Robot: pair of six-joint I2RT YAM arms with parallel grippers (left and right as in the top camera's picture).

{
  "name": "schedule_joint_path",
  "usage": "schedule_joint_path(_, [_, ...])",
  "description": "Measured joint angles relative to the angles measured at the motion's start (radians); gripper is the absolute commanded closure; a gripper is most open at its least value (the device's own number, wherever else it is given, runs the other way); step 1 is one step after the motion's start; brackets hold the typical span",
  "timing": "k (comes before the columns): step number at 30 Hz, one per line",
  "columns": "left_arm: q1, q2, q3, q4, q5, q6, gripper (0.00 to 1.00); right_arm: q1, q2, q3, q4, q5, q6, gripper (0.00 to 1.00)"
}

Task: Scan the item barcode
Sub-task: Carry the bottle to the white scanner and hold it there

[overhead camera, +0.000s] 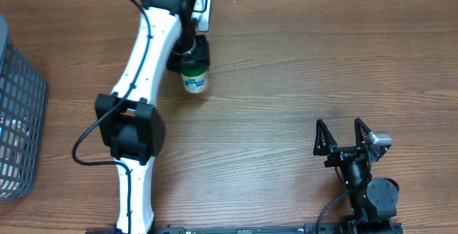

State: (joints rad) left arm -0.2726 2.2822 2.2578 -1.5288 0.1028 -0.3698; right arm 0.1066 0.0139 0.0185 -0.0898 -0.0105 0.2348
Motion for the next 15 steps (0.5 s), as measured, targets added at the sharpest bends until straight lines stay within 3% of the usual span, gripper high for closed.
schedule_joint_path(8, [-0.127,0.002,-0.198,0.189,-0.163,-0.212,0.77,0.0,0.0,0.0,0.0,0.0,0.0,0.0])
schedule_joint_path(10, [-0.149,0.003,-0.228,0.219,-0.179,-0.256,0.7,0.0,0.0,0.0,0.0,0.0,0.0,0.0])
schedule_joint_path(12, [-0.17,0.003,-0.255,0.24,-0.191,-0.314,0.47,0.0,0.0,0.0,0.0,0.0,0.0,0.0])
schedule_joint_path(15, [-0.192,0.003,-0.274,0.243,-0.197,-0.374,0.36,0.0,0.0,0.0,0.0,0.0,0.0,0.0])
